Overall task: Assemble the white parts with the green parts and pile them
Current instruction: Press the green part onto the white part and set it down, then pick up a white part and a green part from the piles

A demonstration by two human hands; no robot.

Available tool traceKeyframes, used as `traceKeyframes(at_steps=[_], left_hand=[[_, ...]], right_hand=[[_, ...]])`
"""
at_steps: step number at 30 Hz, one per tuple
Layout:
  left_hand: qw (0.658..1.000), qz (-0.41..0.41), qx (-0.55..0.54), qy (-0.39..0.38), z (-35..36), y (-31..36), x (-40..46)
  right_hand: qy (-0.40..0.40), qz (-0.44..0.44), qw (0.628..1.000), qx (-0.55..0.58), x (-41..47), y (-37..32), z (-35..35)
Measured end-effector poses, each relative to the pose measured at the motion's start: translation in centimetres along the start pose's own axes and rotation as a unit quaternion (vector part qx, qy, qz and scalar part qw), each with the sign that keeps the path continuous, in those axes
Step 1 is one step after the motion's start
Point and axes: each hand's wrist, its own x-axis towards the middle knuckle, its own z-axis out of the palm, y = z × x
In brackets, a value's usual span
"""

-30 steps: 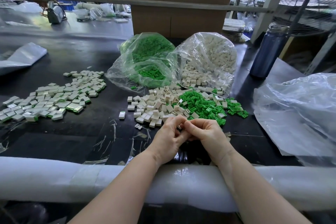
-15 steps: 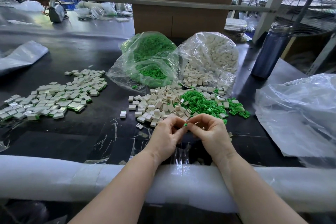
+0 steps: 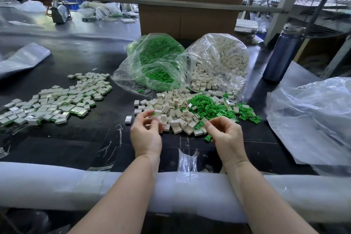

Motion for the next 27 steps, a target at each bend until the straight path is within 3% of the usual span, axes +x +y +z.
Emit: traceKeyframes(at_steps=[4, 9, 17, 22, 27], left_hand=[[0.987, 0.01, 0.03, 0.157, -0.5, 0.0, 1.1], [0.98, -0.018, 0.047, 0.191, -0.9, 0.5, 1.5], [0.981, -0.017, 0.108, 0.16, -0.9, 0.2, 1.3], [0.978, 0.033, 0.196, 0.067, -0.6, 0.3, 0.7], [0.946, 0.076, 0.31, -0.061, -0.3, 0.1, 0.1]], right_hand=[[0.037, -0.001, 0.999, -0.007, 0.1, 0.0, -0.1], [0.118, 0.015, 0.992, -0.044, 0.4, 0.3, -0.4], [0.233, 0.133, 0.948, -0.171, 1.0, 1.1, -1.4], [0.164, 0.17, 0.944, -0.229, 1.0, 1.0, -1.3], [0.082, 0.167, 0.943, -0.277, 0.8, 0.6, -0.9]])
